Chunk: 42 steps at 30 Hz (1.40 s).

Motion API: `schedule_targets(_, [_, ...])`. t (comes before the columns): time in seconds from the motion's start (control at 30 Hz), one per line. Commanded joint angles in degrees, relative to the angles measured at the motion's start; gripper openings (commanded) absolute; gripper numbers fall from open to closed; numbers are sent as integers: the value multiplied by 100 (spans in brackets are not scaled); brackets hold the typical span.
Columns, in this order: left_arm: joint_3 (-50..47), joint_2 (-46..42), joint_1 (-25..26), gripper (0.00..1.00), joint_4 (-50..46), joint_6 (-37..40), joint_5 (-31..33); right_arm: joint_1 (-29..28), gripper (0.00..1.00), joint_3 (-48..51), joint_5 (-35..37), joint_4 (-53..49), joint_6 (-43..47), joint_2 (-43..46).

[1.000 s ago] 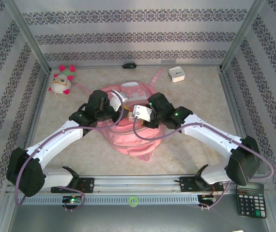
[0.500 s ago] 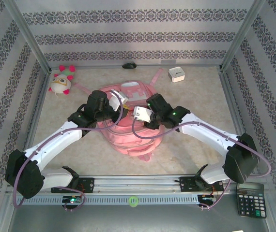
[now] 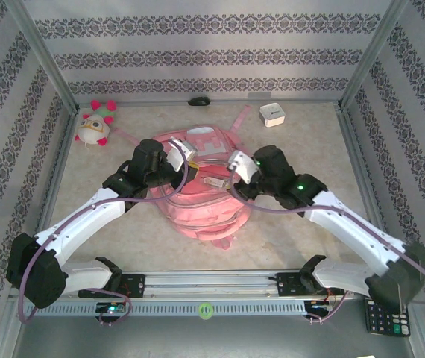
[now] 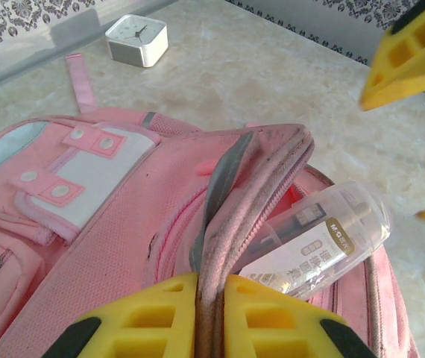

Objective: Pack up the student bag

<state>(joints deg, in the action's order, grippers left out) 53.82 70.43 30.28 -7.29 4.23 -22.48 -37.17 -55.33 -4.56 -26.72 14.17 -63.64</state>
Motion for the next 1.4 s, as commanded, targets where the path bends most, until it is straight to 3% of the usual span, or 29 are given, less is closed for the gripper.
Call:
schedule_targets(0.0, [132, -271, 30, 13, 536, -27, -332, 116, 60, 474, -354, 160, -2220, 372])
schedule_targets(0.13, [139, -243, 22, 13, 544, -53, -370, 140, 44, 840, -393, 566, -4187, 537])
schedule_targets(0.23, [138, -224, 22, 12, 586, -93, -396, 72, 34, 1024, -495, 1055, -4933, 413])
schedule_targets(0.6, [85, -219, 26, 13, 691, -179, -526, -96, 18, 788, -670, 2500, -5335, -773])
schedule_targets(0.8, [41, -172, 25, 12, 768, -256, -779, -144, 16, 383, -455, 3387, -5362, -1453])
schedule_targets(0.87, [25, -179, 22, 14, 682, -223, -763, -126, 18, 319, -382, 3511, -5284, -1558])
schedule_targets(0.93, [41, -202, 23, 21, 458, -160, -646, -54, 28, 316, -310, 3402, -5206, -1489])
schedule_targets(1.0, [43, -310, 24, 42, 178, -196, -379, 5, 39, 462, -186, 3043, -5066, -1133])
schedule_targets(1.07, [43, -495, 5, 57, -193, -338, -33, -15, 43, 746, -97, 2658, -4658, -600])
schedule_targets(1.17, [-22, -808, -134, 64, -897, -854, 416, -189, 59, 1130, -36, 1991, -3436, 326])
schedule_targets(1.27, [-297, -1155, -338, 67, -1527, -1478, 612, -432, 66, 1312, -179, 1445, -1920, 990])
schedule_targets(1.37, [-772, -1552, -653, 70, -1752, -1782, 441, -513, 69, 1226, -437, 891, -564, 1072])
